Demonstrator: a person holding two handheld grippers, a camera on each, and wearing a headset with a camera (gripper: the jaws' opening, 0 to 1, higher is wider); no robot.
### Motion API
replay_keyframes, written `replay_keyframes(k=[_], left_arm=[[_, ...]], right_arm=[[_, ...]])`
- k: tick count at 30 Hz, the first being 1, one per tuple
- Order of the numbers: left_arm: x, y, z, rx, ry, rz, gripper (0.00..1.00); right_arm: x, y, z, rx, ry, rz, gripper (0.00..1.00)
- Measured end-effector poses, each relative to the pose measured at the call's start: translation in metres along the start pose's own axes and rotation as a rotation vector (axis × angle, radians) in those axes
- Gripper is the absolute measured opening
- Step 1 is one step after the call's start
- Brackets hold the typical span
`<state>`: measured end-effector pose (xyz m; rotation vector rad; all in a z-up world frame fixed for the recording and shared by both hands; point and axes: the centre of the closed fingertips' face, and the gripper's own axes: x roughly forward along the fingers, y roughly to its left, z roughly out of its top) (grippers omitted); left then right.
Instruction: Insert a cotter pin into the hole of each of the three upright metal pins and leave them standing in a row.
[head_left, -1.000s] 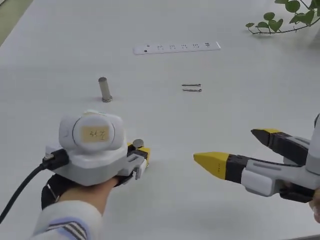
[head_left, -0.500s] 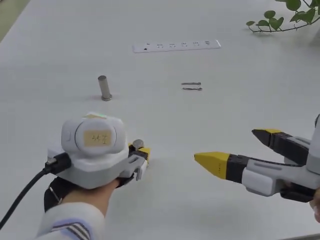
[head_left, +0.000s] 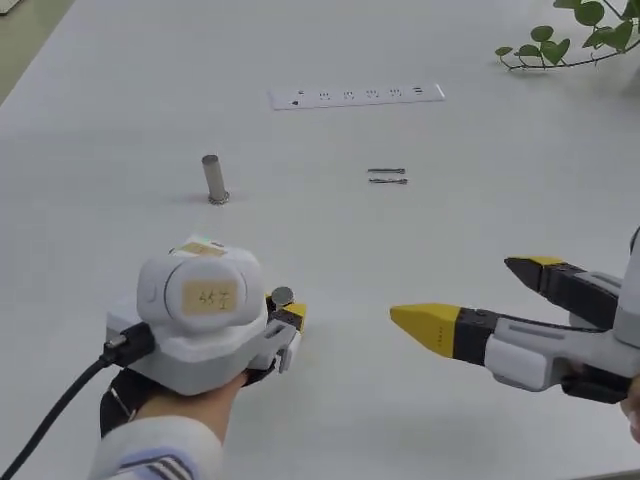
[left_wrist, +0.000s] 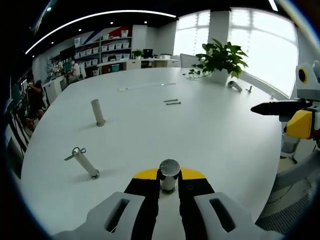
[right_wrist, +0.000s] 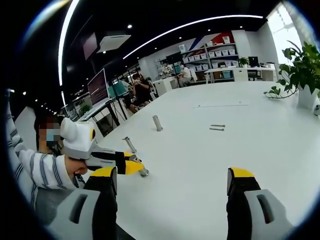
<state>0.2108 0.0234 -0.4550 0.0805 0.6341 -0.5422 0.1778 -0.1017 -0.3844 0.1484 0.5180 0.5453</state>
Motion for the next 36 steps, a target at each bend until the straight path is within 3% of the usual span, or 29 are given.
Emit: replay_keyframes(k=[12,15,17,22,26,30,36], left_arm=[[-0.009,0.001,0.001,-0.034,0.003,-0.035,0.11],[-0.016,0.000,0.006,0.003,-0.013,-0.068,0.14],[-0.023,-0.001,0.012,0.045,-0.036,-0.100,0.18],[-0.043,0.005,0.027,0.075,-0.087,-0.160,0.35],[-0.061,0.012,0.037,0.066,-0.129,-0.194,0.48],[-0.074,0.019,0.040,0.074,-0.160,-0.206,0.63],[-0.084,0.027,0.035,0.061,-0.158,-0.218,0.79]], right_arm=[[-0.001,0.000,0.000,0.002,0.001,-0.005,0.92],[-0.002,0.000,0.001,-0.001,0.001,-0.004,0.92],[-0.002,0.000,0.002,-0.002,0.000,-0.004,0.92],[-0.003,0.000,0.002,-0.006,0.001,-0.007,0.92],[-0.003,-0.004,0.002,0.000,0.000,-0.028,0.95],[-0.004,-0.006,0.000,0.014,0.009,-0.032,0.96],[-0.004,-0.007,-0.003,0.017,0.027,-0.034,0.98]])
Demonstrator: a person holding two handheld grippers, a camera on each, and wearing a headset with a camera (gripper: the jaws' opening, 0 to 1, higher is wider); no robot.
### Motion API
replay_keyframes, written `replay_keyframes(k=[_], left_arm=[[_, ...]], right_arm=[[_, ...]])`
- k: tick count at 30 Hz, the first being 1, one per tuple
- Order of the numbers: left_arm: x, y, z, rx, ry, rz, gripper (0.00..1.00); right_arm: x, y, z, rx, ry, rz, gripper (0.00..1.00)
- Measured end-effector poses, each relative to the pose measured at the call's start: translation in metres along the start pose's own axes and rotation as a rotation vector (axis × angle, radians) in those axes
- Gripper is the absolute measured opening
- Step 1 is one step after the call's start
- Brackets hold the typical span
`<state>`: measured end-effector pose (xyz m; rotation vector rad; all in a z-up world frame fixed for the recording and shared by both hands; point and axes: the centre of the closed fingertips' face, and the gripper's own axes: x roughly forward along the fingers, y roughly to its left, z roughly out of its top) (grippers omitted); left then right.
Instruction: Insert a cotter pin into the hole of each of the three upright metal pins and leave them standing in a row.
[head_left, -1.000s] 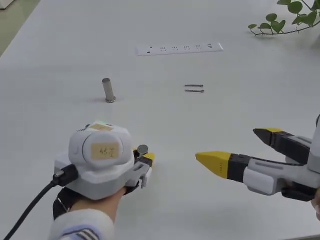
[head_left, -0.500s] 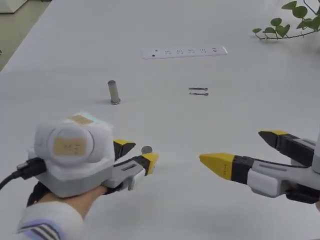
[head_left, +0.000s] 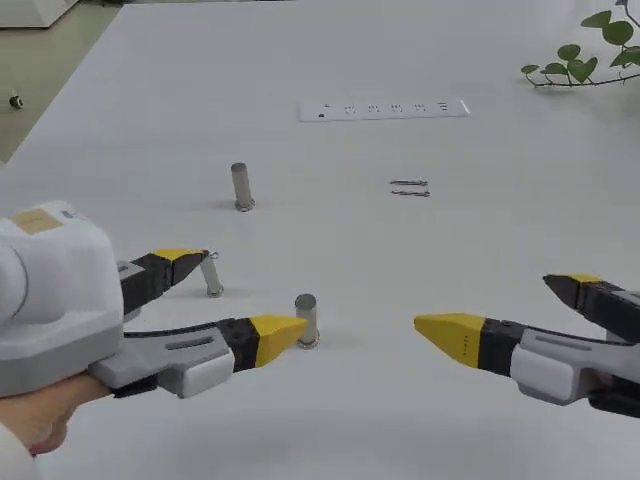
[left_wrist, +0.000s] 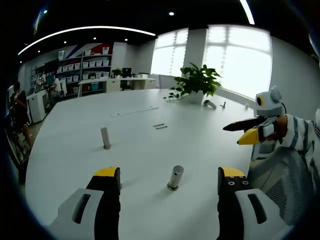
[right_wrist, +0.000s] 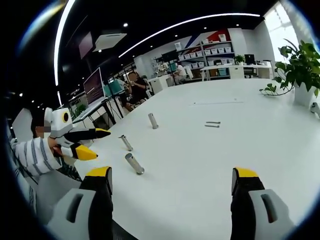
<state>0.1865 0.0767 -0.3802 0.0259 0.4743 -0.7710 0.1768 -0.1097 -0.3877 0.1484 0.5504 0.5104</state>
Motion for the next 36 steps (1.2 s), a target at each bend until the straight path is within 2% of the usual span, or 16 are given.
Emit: replay_keyframes(k=[9,15,20,27,36], left_arm=[[-0.009,0.000,-0.009,-0.046,-0.003,-0.019,0.98],[-0.013,-0.004,-0.011,-0.071,-0.006,-0.030,0.99],[-0.015,-0.002,-0.013,-0.091,-0.012,-0.025,0.99],[-0.018,0.002,-0.014,-0.106,-0.014,-0.019,0.99],[-0.022,-0.001,-0.017,-0.116,-0.006,-0.031,0.99]], right_arm=[[0.002,0.001,-0.002,0.013,0.015,0.013,0.98],[0.001,-0.001,-0.004,0.004,0.030,0.011,0.98],[0.000,-0.005,-0.001,-0.009,0.038,0.004,0.97],[0.000,-0.007,0.001,-0.027,0.052,0.000,0.96],[0.003,-0.012,0.007,-0.064,0.071,0.000,0.94]])
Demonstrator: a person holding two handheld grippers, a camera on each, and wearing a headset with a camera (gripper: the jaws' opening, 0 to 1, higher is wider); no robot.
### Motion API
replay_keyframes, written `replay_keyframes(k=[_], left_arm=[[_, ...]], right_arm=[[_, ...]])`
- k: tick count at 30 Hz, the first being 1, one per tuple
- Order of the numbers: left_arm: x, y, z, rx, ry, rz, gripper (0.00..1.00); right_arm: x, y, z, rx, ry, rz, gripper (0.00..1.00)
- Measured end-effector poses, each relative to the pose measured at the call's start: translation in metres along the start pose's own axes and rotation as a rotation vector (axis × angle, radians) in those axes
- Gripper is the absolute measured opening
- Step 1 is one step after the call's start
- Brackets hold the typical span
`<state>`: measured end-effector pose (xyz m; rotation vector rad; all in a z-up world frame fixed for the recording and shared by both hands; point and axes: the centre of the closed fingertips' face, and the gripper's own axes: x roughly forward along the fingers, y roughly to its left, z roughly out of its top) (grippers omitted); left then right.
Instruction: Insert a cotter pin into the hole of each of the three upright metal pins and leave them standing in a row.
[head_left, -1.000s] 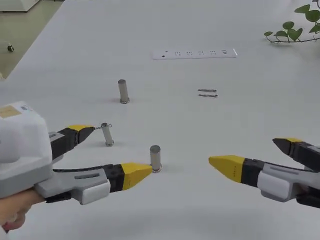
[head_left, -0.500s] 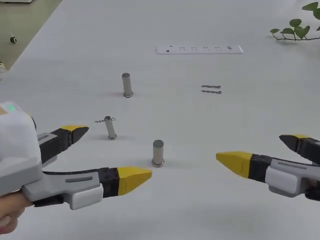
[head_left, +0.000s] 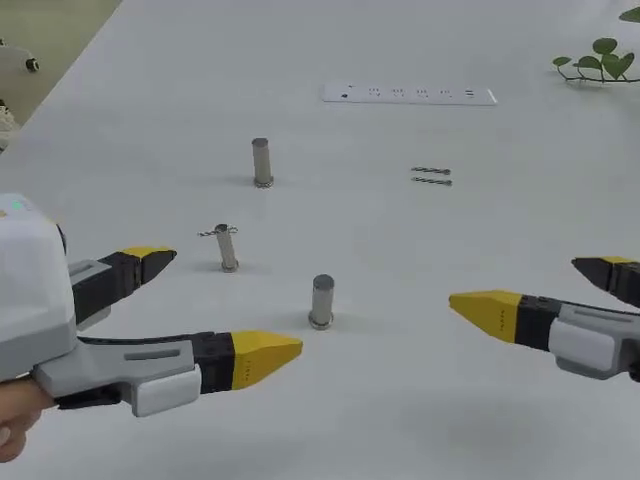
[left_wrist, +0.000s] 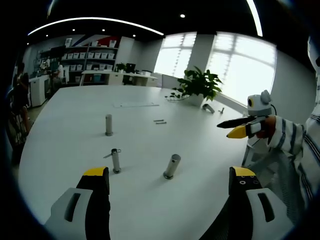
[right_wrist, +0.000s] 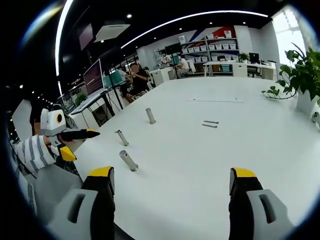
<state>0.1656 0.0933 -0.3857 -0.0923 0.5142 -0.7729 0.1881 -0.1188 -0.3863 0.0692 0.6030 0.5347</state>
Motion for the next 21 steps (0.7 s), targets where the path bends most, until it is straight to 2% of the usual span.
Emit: replay_keyframes(k=[8,12,17,21], left_arm=[[-0.001,-0.001,0.000,-0.007,0.002,-0.002,0.99],[-0.003,0.000,0.000,-0.004,0.003,0.001,0.99],[-0.005,-0.001,0.002,0.000,0.009,-0.005,0.99],[-0.006,0.001,0.004,-0.006,0.002,0.000,0.99]], right_arm=[[0.005,-0.009,0.012,-0.085,0.037,0.024,0.89],[0.009,-0.017,0.021,-0.141,0.055,0.019,0.88],[0.016,-0.022,0.030,-0.187,0.076,0.040,0.83],[0.025,-0.029,0.031,-0.259,0.125,0.052,0.80]])
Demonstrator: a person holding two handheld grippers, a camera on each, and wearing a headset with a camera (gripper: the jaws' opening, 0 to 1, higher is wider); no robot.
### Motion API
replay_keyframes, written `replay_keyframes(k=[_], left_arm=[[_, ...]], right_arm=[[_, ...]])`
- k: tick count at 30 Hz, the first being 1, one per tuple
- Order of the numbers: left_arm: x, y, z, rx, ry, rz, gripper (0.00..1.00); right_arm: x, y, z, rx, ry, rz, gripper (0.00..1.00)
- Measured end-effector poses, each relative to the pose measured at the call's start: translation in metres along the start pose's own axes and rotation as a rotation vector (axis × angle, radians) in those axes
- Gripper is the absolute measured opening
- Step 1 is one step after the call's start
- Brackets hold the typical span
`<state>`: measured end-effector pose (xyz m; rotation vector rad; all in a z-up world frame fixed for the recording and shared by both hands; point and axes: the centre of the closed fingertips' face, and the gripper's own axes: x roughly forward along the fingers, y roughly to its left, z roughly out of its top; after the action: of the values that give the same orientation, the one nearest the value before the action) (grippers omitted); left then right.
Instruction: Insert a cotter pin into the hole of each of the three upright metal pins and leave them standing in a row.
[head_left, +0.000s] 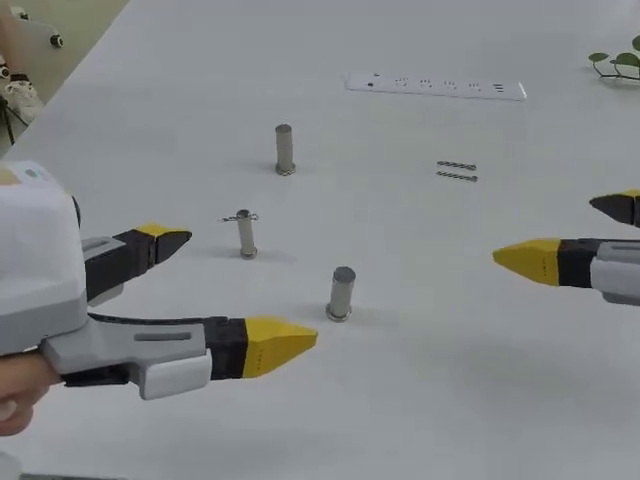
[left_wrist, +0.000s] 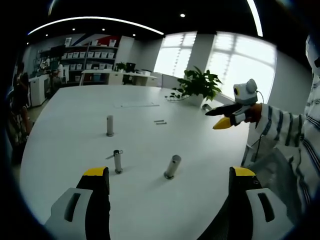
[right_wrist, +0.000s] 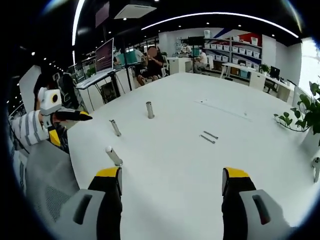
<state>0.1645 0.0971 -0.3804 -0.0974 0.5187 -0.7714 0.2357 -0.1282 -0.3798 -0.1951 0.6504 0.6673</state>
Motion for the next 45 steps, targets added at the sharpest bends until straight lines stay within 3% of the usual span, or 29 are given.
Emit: replay_keyframes(k=[11,19,23,28,37,42,45], left_arm=[[-0.005,0.005,0.002,-0.013,0.005,0.019,0.99],[-0.009,0.005,0.000,-0.015,0.021,0.022,0.99],[-0.009,0.005,0.001,-0.024,0.013,0.022,0.99],[-0.009,0.006,0.003,-0.024,0.014,0.025,0.99],[-0.008,0.008,0.001,-0.028,0.028,0.029,0.99],[-0.007,0.006,0.001,-0.028,0.031,0.023,0.99],[-0.007,0.006,0.001,-0.025,0.026,0.023,0.99]], right_arm=[[0.029,-0.018,0.009,-0.101,0.090,0.074,0.71],[0.051,-0.025,0.015,-0.283,0.166,0.131,0.60],[0.065,-0.026,0.010,-0.380,0.238,0.169,0.59],[0.081,-0.030,0.011,-0.455,0.285,0.194,0.56],[0.109,-0.062,0.017,-0.517,0.335,0.201,0.48],[0.122,-0.069,0.020,-0.513,0.310,0.207,0.40],[0.127,-0.073,0.017,-0.522,0.329,0.198,0.36]])
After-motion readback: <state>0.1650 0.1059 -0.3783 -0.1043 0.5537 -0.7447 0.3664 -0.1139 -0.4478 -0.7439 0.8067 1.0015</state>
